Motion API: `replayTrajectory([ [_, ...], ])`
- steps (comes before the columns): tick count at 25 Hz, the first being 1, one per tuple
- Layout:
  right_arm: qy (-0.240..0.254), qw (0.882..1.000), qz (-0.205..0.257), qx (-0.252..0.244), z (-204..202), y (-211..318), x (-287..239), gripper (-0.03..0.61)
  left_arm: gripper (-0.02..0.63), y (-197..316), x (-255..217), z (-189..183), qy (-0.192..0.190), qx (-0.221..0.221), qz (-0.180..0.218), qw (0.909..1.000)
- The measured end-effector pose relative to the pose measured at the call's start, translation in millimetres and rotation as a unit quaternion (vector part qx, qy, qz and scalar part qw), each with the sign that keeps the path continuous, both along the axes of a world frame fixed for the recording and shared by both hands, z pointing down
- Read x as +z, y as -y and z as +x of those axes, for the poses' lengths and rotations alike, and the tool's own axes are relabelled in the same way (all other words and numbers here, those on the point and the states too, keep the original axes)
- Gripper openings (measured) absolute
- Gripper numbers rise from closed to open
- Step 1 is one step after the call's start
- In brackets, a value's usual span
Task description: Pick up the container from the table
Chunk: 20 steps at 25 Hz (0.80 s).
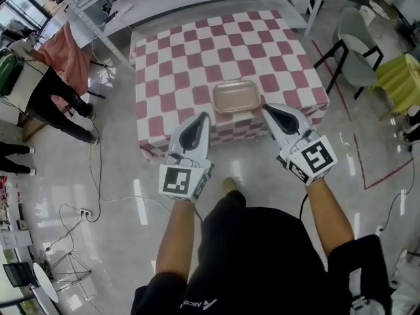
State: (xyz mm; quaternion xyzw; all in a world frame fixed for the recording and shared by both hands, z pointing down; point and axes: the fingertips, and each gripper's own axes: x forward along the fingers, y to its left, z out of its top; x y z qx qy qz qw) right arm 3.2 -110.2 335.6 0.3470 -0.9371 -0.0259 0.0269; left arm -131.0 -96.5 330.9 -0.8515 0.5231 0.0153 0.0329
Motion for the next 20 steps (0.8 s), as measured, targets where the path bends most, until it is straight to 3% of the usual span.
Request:
replayTrajectory([
  [9,-0.024,0.999,-0.025,0.037,-29,77,12,0.003,0.009,77,23,-29,0.001,0.03,-0.038,0.9988],
  [13,-0.033,0.998,-0.038,0.048,-29,99,25,0.003,0.011,101,27,-25,-0.009,0.044,-0.03,0.9985],
  [20,-0.041,0.996,-0.061,0.053,-19,132,50,0.003,0.012,132,61,-22,-0.004,0.024,-0.091,0.9956],
])
